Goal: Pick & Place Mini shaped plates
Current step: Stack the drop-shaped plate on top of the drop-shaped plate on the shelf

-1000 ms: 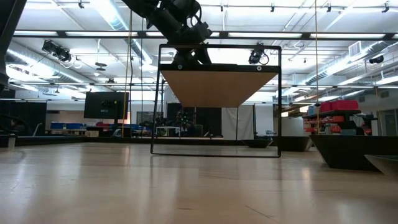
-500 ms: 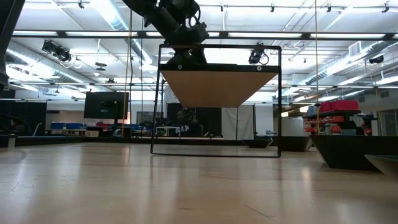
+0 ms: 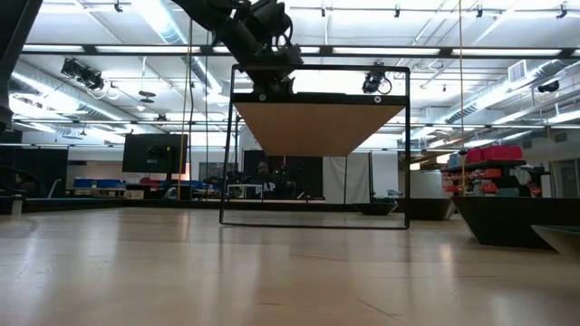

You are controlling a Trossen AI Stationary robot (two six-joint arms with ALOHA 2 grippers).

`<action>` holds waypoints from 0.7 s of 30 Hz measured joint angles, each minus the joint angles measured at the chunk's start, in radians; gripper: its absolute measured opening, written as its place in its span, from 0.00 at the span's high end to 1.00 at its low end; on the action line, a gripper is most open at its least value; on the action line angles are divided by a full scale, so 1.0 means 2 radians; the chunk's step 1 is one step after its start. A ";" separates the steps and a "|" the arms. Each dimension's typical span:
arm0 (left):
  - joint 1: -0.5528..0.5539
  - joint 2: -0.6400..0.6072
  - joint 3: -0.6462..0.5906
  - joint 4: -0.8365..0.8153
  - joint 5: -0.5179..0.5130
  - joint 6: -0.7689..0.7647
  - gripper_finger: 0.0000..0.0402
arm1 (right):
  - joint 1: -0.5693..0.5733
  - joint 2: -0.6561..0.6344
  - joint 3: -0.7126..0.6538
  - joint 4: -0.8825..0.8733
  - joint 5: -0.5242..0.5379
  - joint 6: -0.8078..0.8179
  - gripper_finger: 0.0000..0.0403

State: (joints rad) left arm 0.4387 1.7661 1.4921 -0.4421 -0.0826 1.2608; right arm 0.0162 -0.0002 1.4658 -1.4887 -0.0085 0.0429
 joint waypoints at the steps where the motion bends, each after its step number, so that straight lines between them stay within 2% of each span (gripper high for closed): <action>1: 0.002 0.001 0.000 -0.007 -0.003 0.000 0.97 | 0.000 0.000 0.000 0.000 0.000 0.000 0.97; 21: 0.006 0.004 0.000 -0.029 0.035 -0.011 0.98 | 0.000 0.000 0.000 0.000 0.000 0.000 0.97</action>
State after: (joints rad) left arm 0.4507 1.7741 1.4914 -0.5003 -0.0121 1.2388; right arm 0.0164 -0.0002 1.4658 -1.4887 -0.0084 0.0429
